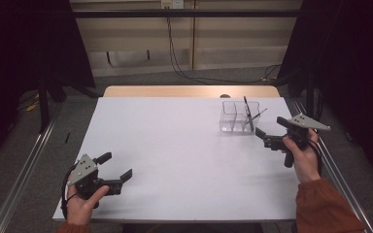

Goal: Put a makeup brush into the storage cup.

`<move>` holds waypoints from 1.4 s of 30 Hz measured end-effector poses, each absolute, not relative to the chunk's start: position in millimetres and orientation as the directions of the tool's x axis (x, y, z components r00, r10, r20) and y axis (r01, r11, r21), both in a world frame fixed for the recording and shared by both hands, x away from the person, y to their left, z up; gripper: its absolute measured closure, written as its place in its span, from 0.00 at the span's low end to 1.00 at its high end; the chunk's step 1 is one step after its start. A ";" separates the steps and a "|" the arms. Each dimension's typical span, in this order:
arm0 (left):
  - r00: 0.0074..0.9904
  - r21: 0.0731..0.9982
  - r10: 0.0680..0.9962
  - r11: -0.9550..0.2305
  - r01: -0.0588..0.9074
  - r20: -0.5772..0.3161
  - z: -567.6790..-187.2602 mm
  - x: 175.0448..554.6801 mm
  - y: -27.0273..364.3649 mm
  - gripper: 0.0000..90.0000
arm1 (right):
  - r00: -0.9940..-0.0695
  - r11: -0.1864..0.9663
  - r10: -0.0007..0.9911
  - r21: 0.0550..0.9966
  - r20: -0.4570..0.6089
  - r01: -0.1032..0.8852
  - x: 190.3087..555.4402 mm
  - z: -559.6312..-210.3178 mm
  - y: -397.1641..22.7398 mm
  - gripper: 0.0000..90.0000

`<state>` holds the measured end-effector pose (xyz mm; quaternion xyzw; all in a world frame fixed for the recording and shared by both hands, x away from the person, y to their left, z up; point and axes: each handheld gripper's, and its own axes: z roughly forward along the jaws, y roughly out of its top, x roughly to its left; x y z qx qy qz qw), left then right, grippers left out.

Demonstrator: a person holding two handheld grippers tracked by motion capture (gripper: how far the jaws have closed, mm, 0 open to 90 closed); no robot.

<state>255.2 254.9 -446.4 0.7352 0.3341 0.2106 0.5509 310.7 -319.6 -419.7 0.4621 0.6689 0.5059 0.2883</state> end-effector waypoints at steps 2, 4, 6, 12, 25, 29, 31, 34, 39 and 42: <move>0.687 0.951 0.725 -0.169 0.260 -0.059 -446.6 255.1 255.2 0.04 | -0.407 0.067 0.910 0.943 0.077 0.327 305.7 -423.4 -317.5 0.01; 0.678 0.950 0.732 -0.165 0.265 -0.062 -447.2 255.1 255.2 0.05 | -0.415 0.063 0.906 0.945 0.080 0.321 300.4 -426.0 -316.1 0.01; 0.676 0.950 0.734 -0.161 0.266 -0.065 -447.9 254.6 255.0 0.05 | -0.416 0.062 0.906 0.950 0.075 0.306 295.2 -426.5 -314.4 0.01; 0.684 0.951 0.727 -0.163 0.264 -0.065 -447.6 252.9 253.5 0.05 | -0.440 0.054 0.894 0.955 0.083 0.291 281.4 -428.5 -307.1 0.01; 0.693 0.947 0.718 -0.171 0.271 -0.069 -449.6 250.0 253.4 0.02 | -0.442 0.039 0.892 0.957 0.096 0.287 249.0 -438.8 -306.7 0.01; 0.689 0.947 0.720 -0.161 0.276 -0.078 -449.6 249.3 253.8 0.02 | -0.450 0.045 0.888 0.957 0.093 0.286 241.2 -440.2 -307.6 0.01; 0.690 0.948 0.721 -0.171 0.270 -0.066 -449.4 248.4 253.6 0.02 | -0.450 0.038 0.887 0.955 0.103 0.294 237.9 -442.6 -307.6 0.00; 0.693 0.946 0.719 -0.185 0.266 -0.054 -448.4 246.6 251.5 0.02 | -0.452 0.034 0.885 0.950 0.115 0.310 234.1 -448.4 -307.8 0.00; 0.693 0.948 0.719 -0.183 0.262 -0.052 -447.1 242.1 250.8 0.02 | -0.451 0.047 0.886 0.947 0.108 0.317 226.0 -452.8 -309.1 0.00; 0.690 0.948 0.721 -0.179 0.265 -0.057 -446.2 241.9 252.5 0.02 | -0.446 0.036 0.888 0.950 0.113 0.312 219.8 -452.3 -313.0 0.00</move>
